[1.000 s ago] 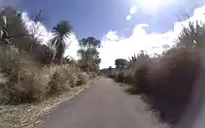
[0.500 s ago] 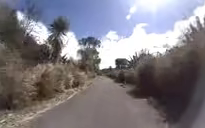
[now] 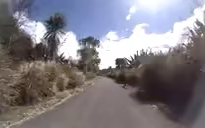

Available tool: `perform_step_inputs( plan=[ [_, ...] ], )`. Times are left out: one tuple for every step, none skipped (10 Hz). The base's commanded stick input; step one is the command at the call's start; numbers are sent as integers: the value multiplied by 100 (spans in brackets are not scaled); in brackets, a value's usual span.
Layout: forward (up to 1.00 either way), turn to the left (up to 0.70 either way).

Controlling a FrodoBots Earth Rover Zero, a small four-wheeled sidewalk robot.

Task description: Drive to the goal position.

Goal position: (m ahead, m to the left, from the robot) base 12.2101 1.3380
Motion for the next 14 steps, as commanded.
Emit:
perform_step_inputs(
  plan=[
    [100, 0],
    [100, 0],
    [100, 0],
    [100, 0],
    [100, 0],
    [100, 0],
    [100, 0],
    [100, 0],
    [100, 0],
    [100, 0],
    [100, 0],
    [100, 0],
    [100, 0],
    [100, 0]
  ],
)
